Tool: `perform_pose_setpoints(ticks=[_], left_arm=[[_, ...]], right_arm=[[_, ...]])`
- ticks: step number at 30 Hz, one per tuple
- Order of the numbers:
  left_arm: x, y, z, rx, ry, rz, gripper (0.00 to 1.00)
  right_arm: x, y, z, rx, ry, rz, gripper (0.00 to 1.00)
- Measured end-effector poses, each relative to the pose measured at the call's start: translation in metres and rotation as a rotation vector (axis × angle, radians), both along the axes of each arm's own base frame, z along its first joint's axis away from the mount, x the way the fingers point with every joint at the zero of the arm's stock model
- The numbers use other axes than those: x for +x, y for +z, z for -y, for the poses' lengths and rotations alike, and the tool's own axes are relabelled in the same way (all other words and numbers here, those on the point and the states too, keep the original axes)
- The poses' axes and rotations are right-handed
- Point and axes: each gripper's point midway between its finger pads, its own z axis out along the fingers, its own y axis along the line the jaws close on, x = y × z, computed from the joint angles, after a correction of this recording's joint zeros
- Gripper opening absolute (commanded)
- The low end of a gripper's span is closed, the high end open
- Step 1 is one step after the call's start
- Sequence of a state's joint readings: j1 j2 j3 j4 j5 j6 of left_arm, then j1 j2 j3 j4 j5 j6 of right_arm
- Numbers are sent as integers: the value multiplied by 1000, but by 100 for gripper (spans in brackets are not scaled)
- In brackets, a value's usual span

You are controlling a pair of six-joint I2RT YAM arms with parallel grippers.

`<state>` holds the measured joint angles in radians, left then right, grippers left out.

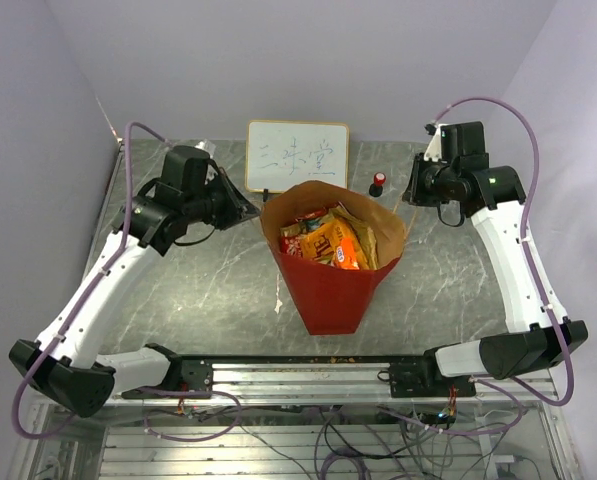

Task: Take the snacks out of the paper bag
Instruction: Move the paper bag to the center of the board.

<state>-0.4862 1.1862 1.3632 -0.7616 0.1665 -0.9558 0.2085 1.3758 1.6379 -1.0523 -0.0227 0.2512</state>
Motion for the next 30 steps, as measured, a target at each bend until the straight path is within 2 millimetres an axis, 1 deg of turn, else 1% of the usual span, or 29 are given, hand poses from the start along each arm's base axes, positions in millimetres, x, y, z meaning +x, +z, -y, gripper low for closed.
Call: perform_pose_setpoints(ticks=[2, 4, 8, 10, 12, 15, 18, 20, 22, 24, 25, 27, 30], left_arm=[[5, 2, -6, 9, 10, -8, 7], [12, 5, -16, 23, 31, -10, 7], [25, 13, -39, 50, 84, -4, 7], [31, 18, -53, 61, 119, 3, 7], [35, 23, -67, 75, 150, 6, 7], [44, 30, -95, 103, 216, 4, 7], [56, 42, -128, 134, 293, 10, 7], [63, 49, -146, 150, 329, 22, 7], [72, 57, -160, 161, 353, 42, 7], [78, 64, -166, 159, 353, 63, 7], [83, 70, -164, 145, 335, 85, 7], [88, 76, -159, 118, 302, 113, 7], [101, 93, -141, 26, 220, 203, 7]], right_arm=[[-2, 1, -9, 36, 36, -3, 3], [-3, 3, -19, 78, 75, -5, 1], [-12, 8, -46, 203, 169, -11, 0], [-16, 10, -65, 268, 214, -8, 0], [-21, 13, -90, 315, 270, -8, 0], [-33, 16, -143, 372, 392, -15, 0], [-43, 14, -192, 436, 487, -44, 0], [-49, 10, -225, 483, 545, -67, 0], [-55, 7, -251, 522, 589, -87, 0], [-63, 3, -270, 546, 624, -107, 0], [-67, 1, -278, 557, 644, -118, 0], [-72, -3, -288, 563, 665, -131, 0], [-73, -13, -289, 558, 669, -145, 0]])
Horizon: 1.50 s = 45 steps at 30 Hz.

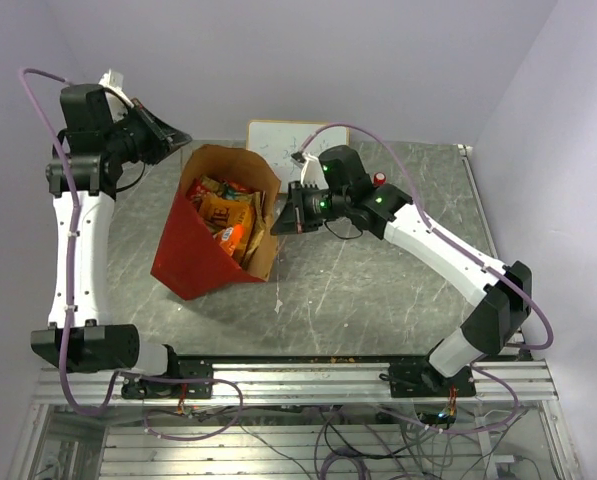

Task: Take the snacks out of the paper bag
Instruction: Move the paper bag to the center of the board, then adjust the paper bag at the center of the board.

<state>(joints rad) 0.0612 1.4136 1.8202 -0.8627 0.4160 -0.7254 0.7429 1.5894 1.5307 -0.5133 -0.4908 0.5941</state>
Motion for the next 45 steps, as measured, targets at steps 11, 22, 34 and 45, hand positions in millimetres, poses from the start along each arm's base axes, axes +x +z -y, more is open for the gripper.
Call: perform_pose_setpoints(ticks=[11, 22, 34, 45], left_arm=[[-18, -17, 82, -338, -290, 84, 7], [-87, -13, 174, -345, -508, 72, 7], [-92, -22, 152, -237, -411, 84, 7], [-92, -13, 147, -159, -420, 112, 7]], right_arm=[[-29, -54, 25, -86, 34, -71, 0], [-59, -80, 64, -173, 7, -96, 6], [-18, -63, 124, -468, -214, 128, 43], [35, -24, 97, -399, -310, 259, 42]])
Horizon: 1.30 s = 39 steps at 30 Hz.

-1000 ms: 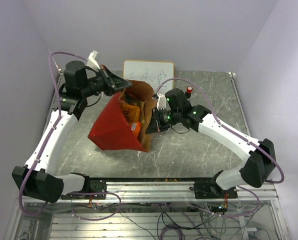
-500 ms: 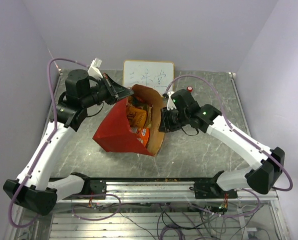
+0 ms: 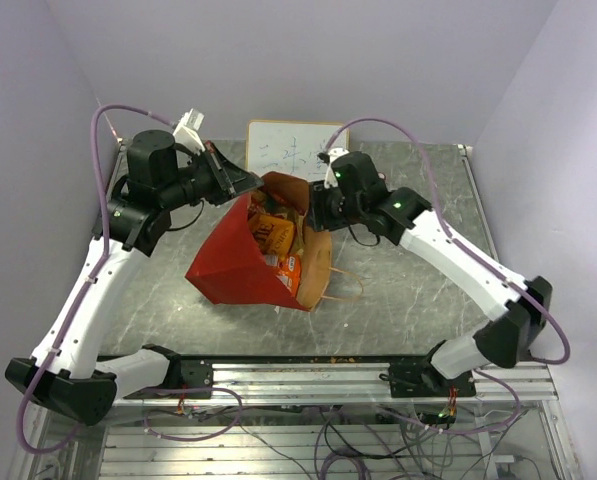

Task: Take the snacks out of the paper bag
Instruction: Take out the snack from the paper bag.

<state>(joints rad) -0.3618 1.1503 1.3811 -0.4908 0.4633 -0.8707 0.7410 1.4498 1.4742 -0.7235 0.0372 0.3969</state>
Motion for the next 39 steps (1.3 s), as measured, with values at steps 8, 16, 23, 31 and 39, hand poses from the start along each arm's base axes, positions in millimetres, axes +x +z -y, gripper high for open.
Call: perform_pose_setpoints(ticks=[8, 16, 23, 31, 39], left_arm=[[2, 2, -1, 61, -19, 31, 7], [6, -1, -5, 89, -17, 37, 7], [15, 1, -11, 97, -7, 45, 7], [21, -3, -11, 103, -27, 36, 7], [27, -8, -12, 92, -33, 8, 7]], right_arm=[[28, -45, -31, 1, -29, -13, 39], [38, -84, -24, -33, -81, 19, 38], [53, -100, -34, -25, -97, 46, 34], [61, -138, -43, -58, -84, 19, 26], [67, -147, -55, -68, -58, 31, 1]])
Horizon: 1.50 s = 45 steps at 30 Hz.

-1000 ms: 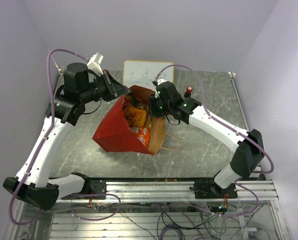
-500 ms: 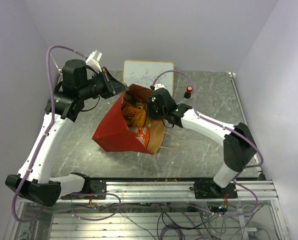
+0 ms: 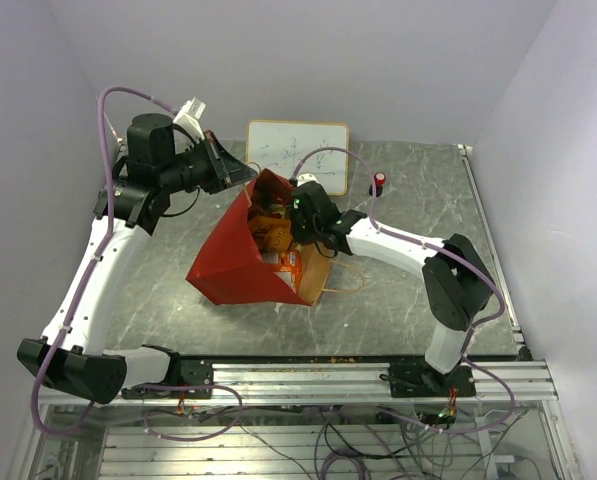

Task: Take the snacks out of the paper bag
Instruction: Take out the snack from the paper bag.

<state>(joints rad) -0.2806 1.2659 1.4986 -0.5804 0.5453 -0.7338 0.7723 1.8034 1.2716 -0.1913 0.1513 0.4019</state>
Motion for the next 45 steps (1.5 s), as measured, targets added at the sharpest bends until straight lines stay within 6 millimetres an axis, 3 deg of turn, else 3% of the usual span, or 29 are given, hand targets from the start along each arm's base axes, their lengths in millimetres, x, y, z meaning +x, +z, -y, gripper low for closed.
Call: perform_pose_setpoints(ticks=[8, 11, 21, 26, 32, 36, 45], left_arm=[[7, 3, -11, -8, 36, 4, 7], [10, 3, -17, -6, 57, 5, 7], [13, 3, -43, 24, 167, -5, 7], [14, 15, -57, 55, 204, 16, 7], [12, 18, -63, 70, 218, 15, 7], [11, 16, -64, 75, 223, 4, 7], [9, 19, -73, 92, 268, -7, 7]], right_arm=[[-4, 10, 2, -25, 10, 17, 0], [-5, 23, 1, -23, 14, 16, 0], [1, 103, -18, 64, 53, 61, 0], [2, 153, -28, 132, 77, 100, 0], [-1, 203, -36, 212, 99, 131, 0], [-2, 239, -40, 261, 112, 161, 0], [-15, 295, -32, 323, 127, 204, 0]])
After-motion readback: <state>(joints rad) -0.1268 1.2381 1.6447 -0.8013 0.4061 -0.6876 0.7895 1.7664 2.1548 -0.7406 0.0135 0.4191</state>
